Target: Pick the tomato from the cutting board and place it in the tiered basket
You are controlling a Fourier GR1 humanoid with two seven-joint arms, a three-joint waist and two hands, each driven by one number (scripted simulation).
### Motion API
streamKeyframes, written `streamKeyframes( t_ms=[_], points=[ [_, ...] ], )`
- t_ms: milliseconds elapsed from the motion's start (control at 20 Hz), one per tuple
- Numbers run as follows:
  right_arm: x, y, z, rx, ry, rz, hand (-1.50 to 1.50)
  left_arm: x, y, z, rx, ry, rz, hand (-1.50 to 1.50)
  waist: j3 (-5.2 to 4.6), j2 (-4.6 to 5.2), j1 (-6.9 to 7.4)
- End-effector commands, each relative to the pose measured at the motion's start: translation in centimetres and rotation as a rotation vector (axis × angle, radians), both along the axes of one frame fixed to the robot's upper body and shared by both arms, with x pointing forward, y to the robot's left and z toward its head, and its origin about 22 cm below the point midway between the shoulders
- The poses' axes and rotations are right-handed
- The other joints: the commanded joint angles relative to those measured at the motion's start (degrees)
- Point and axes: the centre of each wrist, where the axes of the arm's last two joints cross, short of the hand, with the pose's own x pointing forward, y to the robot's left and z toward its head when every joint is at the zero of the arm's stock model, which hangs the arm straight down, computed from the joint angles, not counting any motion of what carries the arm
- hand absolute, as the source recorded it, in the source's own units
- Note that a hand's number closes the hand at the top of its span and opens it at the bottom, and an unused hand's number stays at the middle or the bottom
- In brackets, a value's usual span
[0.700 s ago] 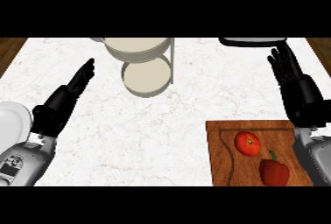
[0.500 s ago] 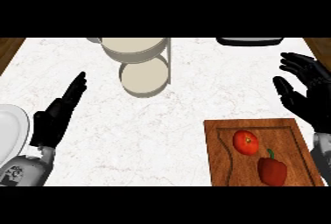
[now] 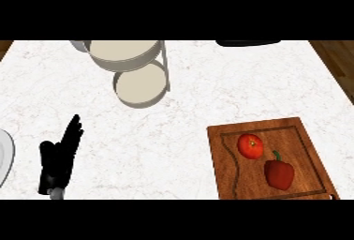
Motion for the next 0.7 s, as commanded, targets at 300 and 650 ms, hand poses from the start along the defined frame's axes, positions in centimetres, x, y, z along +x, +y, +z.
streamKeyframes(
  t_ms=[300, 650],
  points=[
    [-10.6, 6.7, -2.8, 0.129, 0.259, 0.035, -1.50, -1.8, -2.1, -1.7, -0.015, -0.012, 0.000, 0.00, -0.22, 1.28, 3.79],
    [-14.8, 6.6, -2.6, 0.068, 0.661, 0.139, -1.50, -1.1, -2.9, -1.6, -0.011, -0.035, -0.045, 0.00, -0.67, 2.80, 6.03]
  ],
)
